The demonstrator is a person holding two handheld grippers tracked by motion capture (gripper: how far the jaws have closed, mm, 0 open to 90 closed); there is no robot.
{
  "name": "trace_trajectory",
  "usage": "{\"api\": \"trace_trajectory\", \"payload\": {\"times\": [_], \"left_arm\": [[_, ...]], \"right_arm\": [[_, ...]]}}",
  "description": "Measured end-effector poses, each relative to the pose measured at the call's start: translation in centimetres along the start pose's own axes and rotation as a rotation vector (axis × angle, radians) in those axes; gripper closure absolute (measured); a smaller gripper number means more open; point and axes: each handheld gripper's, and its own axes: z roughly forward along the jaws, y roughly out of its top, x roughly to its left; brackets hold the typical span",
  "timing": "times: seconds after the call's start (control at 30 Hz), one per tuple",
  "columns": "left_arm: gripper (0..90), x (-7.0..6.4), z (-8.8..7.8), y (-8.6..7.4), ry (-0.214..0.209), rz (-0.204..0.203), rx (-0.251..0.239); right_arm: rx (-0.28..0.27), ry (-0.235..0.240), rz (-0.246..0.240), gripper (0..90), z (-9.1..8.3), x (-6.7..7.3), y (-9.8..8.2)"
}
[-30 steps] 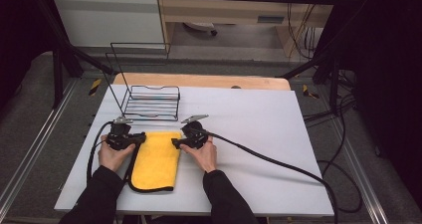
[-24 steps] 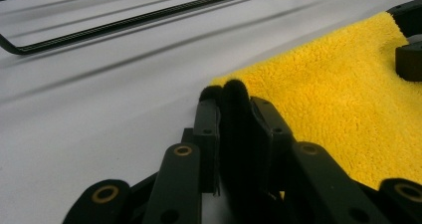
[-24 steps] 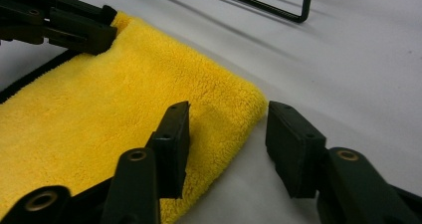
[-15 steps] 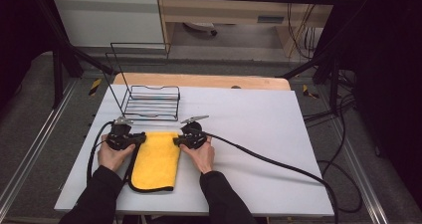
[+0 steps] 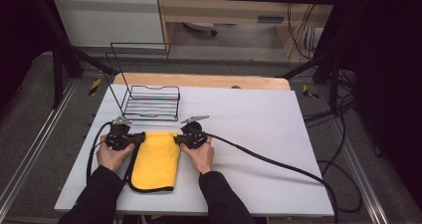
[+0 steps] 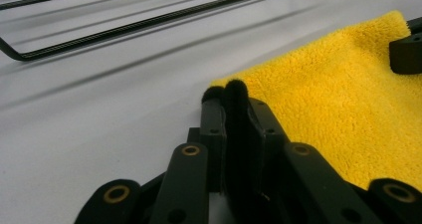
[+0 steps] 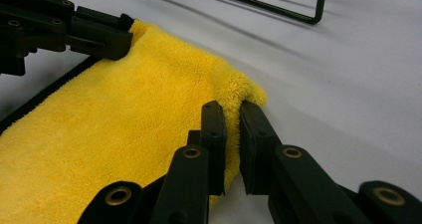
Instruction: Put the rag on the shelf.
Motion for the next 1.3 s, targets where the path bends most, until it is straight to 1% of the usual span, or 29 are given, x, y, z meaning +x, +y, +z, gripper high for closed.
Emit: {"api": "trace_trajectory", "payload": {"times": [0.1,0.27,0.4,0.6,0.67,0.7,0.93,1.07,1.3], "left_arm": [[80.7,0.0,-0.3,0.0,-0.001,0.001,-0.022],[81.1,-0.1,-1.5,0.0,-0.010,0.004,-0.083],[81.3,-0.4,-2.4,0.0,-0.018,0.007,-0.118],[81.4,-0.8,-4.0,0.1,-0.030,0.027,-0.170],[81.5,-0.9,-4.4,0.0,-0.034,0.028,-0.179],[81.4,-1.0,-4.6,0.0,-0.036,0.030,-0.185],[81.5,-1.3,-6.1,-0.2,-0.045,0.044,-0.233],[81.5,-1.4,-6.7,-0.1,-0.044,0.046,-0.259],[81.6,-1.8,-8.2,0.1,-0.038,0.064,-0.301]], "right_arm": [[-0.017,-0.004,-0.012,82.9,-0.3,0.2,0.1],[-0.053,0.002,-0.029,83.4,-1.2,0.8,0.3],[-0.082,0.006,-0.047,83.7,-1.7,1.2,0.4],[-0.123,0.013,-0.072,83.8,-2.8,1.9,0.6],[-0.133,0.013,-0.079,83.8,-3.1,2.1,0.6],[-0.137,0.012,-0.091,83.8,-3.2,2.2,0.6],[-0.185,0.031,-0.111,83.8,-4.4,2.9,0.8],[-0.212,0.042,-0.113,83.9,-5.1,3.2,1.0],[-0.249,0.047,-0.137,84.1,-5.9,3.7,1.5]]}}
